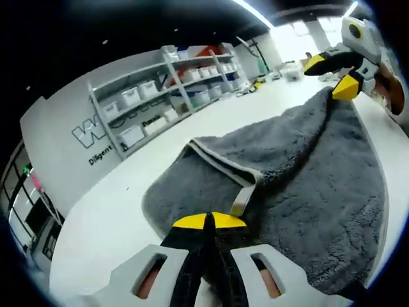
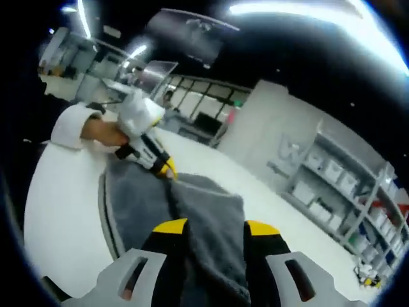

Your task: Open the folded towel by lifting each exposed corner and separating the folded layers until the towel lies flat within the target outline without major curled edges

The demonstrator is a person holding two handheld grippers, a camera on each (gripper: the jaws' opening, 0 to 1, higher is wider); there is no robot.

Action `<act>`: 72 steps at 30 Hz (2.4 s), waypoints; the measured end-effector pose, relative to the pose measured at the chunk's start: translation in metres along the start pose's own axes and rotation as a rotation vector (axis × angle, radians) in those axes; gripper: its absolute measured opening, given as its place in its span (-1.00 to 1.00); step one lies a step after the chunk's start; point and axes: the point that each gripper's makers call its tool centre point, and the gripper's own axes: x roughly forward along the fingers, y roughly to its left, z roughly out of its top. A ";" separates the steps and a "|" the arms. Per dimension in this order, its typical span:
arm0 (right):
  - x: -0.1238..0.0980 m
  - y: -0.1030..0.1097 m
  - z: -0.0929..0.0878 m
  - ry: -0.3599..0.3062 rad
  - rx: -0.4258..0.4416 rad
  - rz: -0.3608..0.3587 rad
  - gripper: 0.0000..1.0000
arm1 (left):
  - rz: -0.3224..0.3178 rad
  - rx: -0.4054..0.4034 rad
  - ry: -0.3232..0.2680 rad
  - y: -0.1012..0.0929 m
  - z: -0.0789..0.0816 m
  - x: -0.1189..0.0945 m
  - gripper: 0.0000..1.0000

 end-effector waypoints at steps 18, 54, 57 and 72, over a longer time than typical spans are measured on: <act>0.038 0.017 -0.015 0.079 -0.172 0.004 -0.27 | 0.007 0.056 0.003 0.000 0.001 0.002 -0.99; 0.020 -0.068 0.007 -0.081 -0.082 -0.306 -1.00 | 0.001 0.108 0.011 -0.003 0.001 0.002 -0.99; 0.018 -0.086 0.011 -0.127 -0.008 -0.332 -1.00 | 0.005 0.134 0.014 -0.004 0.001 0.002 -0.99; 0.016 -0.178 -0.056 0.021 0.208 -0.498 -1.00 | 0.002 0.125 0.010 -0.002 0.000 0.003 -0.99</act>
